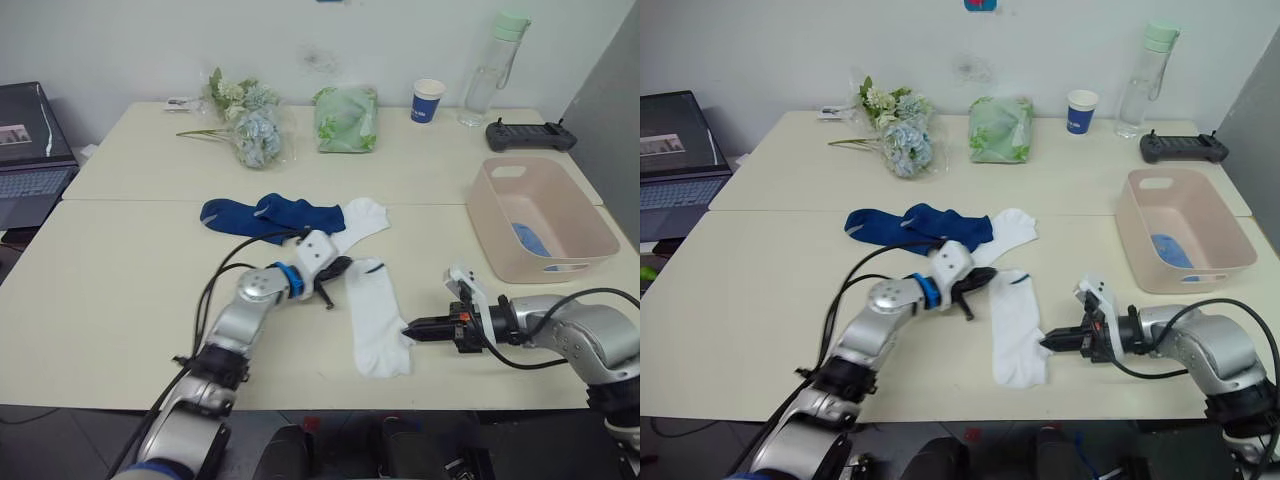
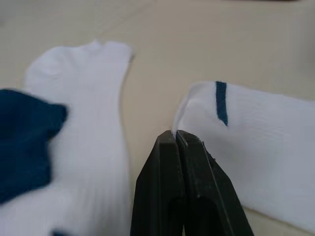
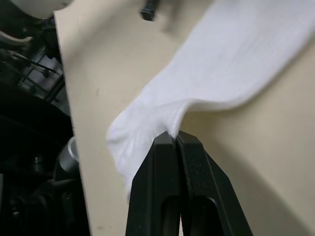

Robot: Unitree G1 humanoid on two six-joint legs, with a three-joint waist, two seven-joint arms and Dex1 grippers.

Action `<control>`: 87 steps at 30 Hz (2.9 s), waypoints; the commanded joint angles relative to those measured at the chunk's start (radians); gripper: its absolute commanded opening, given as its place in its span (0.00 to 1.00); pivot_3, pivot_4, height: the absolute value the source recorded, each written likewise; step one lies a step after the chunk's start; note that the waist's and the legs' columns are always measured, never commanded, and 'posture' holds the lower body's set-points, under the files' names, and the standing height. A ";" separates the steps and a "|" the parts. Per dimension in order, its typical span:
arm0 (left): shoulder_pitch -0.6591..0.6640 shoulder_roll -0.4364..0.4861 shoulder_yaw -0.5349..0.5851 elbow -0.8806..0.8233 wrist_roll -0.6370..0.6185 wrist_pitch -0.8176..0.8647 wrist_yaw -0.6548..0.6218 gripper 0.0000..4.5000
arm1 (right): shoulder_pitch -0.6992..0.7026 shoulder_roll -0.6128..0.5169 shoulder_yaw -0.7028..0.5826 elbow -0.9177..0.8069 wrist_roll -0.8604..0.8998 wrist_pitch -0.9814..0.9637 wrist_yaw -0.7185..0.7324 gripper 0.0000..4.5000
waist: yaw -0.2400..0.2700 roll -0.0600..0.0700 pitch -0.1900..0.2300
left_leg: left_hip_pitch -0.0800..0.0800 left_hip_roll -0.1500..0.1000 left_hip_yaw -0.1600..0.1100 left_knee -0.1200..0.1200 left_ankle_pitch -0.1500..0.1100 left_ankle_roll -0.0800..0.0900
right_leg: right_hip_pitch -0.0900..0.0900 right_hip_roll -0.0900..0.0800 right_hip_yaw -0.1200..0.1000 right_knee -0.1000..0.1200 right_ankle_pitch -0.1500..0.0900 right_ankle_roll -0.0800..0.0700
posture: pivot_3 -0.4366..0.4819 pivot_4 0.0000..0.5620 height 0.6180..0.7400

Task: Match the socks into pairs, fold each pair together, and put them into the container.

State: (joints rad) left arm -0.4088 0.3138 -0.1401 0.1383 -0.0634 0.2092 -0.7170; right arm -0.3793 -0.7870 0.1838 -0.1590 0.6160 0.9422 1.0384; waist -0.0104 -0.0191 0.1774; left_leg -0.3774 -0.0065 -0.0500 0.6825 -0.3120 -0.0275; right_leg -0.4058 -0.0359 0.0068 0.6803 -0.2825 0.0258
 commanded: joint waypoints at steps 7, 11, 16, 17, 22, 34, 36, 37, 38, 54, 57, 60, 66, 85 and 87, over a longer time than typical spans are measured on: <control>0.320 0.013 0.150 -0.518 -0.116 0.280 0.161 0.01 | -0.169 0.073 0.084 0.174 -0.139 -0.141 0.077 0.00 | 0.005 0.000 0.000 | 0.000 0.000 0.000 0.000 0.000 0.000 | 0.000 -0.001 -0.001 0.000 0.000 0.000 | 0.48 0.27 1.00; 0.435 0.004 0.142 -0.649 -0.138 0.345 0.202 0.00 | -0.183 0.103 0.069 0.172 -0.151 -0.152 0.072 0.15 | 0.009 0.000 0.000 | -0.001 0.000 0.000 0.000 0.000 0.000 | 0.000 -0.002 -0.001 0.000 0.000 0.000 | 0.48 0.27 1.00; 0.546 -0.009 0.177 -0.771 -0.174 0.402 0.263 0.04 | -0.161 0.112 -0.020 0.147 -0.152 -0.166 0.011 0.54 | 0.009 0.000 0.000 | -0.001 0.000 0.000 0.000 0.000 0.000 | 0.000 -0.002 -0.001 0.000 0.000 0.000 | 0.48 0.27 1.00; 0.557 -0.007 0.185 -0.783 -0.182 0.409 0.269 0.09 | -0.149 0.111 -0.044 0.134 -0.141 -0.166 0.003 0.62 | 0.009 0.000 0.000 | -0.001 0.000 0.000 0.000 0.000 0.000 | 0.000 -0.002 -0.001 0.000 0.000 0.000 | 0.48 0.27 1.00; 0.547 0.055 0.277 -0.757 -0.275 0.407 0.203 0.41 | -0.007 0.019 -0.140 -0.047 -0.051 -0.083 0.036 0.77 | 0.014 0.000 0.000 | -0.001 0.000 -0.001 -0.001 0.000 0.001 | 0.000 -0.002 -0.002 -0.001 0.000 0.000 | 0.48 0.27 1.00; 0.227 0.232 0.178 -0.380 -0.289 0.383 0.008 0.41 | 0.256 0.026 -0.152 -0.227 -0.098 -0.126 -0.111 0.77 | 0.006 0.000 -0.001 | 0.001 0.000 0.000 -0.001 0.000 0.001 | 0.001 0.000 -0.001 0.000 0.000 0.000 | 0.48 0.27 1.00; 0.192 0.226 0.142 -0.325 -0.265 0.371 0.005 0.41 | 0.264 0.065 -0.152 -0.232 -0.098 -0.122 -0.152 0.77 | 0.006 0.000 -0.001 | 0.001 0.000 0.000 -0.001 0.000 0.001 | 0.001 0.000 0.000 0.000 0.000 0.000 | 0.48 0.27 1.00; 0.184 0.219 0.132 -0.304 -0.260 0.362 0.005 0.41 | 0.265 0.078 -0.152 -0.235 -0.097 -0.120 -0.164 0.77 | 0.005 0.000 -0.001 | 0.001 0.000 0.000 -0.001 0.000 0.000 | 0.001 0.000 -0.001 0.000 0.000 0.000 | 0.48 0.27 1.00; 0.181 0.218 0.116 -0.286 -0.244 0.339 0.002 0.41 | 0.266 0.090 -0.152 -0.241 -0.093 -0.116 -0.175 0.77 | 0.005 0.000 -0.001 | 0.001 0.000 0.000 -0.001 0.000 0.000 | 0.001 0.000 0.000 0.001 0.000 0.000 | 0.48 0.27 1.00; 0.231 0.206 0.148 -0.334 -0.296 0.347 -0.001 0.00 | 0.244 0.099 -0.163 -0.255 -0.053 -0.080 -0.196 0.01 | 0.006 0.000 -0.001 | 0.001 0.000 0.000 -0.001 0.000 0.000 | 0.001 0.000 0.000 0.000 0.000 0.000 | 0.48 0.27 1.00; 0.264 0.197 0.184 -0.371 -0.333 0.389 0.029 0.00 | 0.225 0.083 -0.183 -0.250 -0.029 -0.064 -0.177 0.01 | 0.005 0.000 -0.001 | 0.001 0.000 0.000 -0.001 0.000 0.000 | 0.001 0.000 0.000 0.000 0.000 0.000 | 0.48 0.27 1.00; 0.316 0.178 0.241 -0.457 -0.425 0.472 0.056 0.00 | 0.204 0.067 -0.199 -0.245 -0.005 -0.045 -0.170 0.01 | 0.006 0.000 -0.001 | 0.001 0.000 0.000 -0.001 0.000 0.000 | 0.001 0.000 -0.001 0.000 0.000 0.000 | 0.48 0.27 1.00; 0.477 0.098 0.319 -0.682 -0.591 0.584 0.163 0.00 | 0.189 -0.005 -0.199 -0.240 0.035 -0.008 -0.112 0.01 | 0.008 -0.001 -0.001 | 0.001 0.000 0.000 -0.001 0.000 0.000 | 0.001 -0.002 0.000 0.000 0.000 0.000 | 0.48 0.27 1.00; 0.785 -0.050 0.183 -0.806 -0.465 0.395 0.352 0.00 | 0.095 0.017 -0.104 -0.080 -0.103 -0.120 -0.091 0.01 | 0.008 -0.001 -0.002 | 0.003 0.000 0.002 -0.001 0.000 0.001 | 0.002 -0.001 0.002 0.000 0.000 0.000 | 0.48 0.27 1.00; 0.798 -0.049 0.183 -0.775 -0.459 0.370 0.337 0.00 | 0.090 0.017 -0.101 -0.074 -0.107 -0.123 -0.087 0.01 | 0.006 -0.001 -0.002 | 0.003 0.000 0.003 -0.001 -0.001 0.001 | 0.002 0.000 0.002 0.000 0.000 0.000 | 0.48 0.27 1.00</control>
State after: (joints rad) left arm 0.3682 0.2641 0.0471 -0.6439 -0.5264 0.6108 -0.3641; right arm -0.2730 -0.7711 0.0991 -0.2248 0.5034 0.8276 0.9495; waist -0.0040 -0.0201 0.1756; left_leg -0.3744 -0.0067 -0.0472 0.6815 -0.3125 -0.0265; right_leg -0.4036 -0.0363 0.0095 0.6802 -0.2826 0.0255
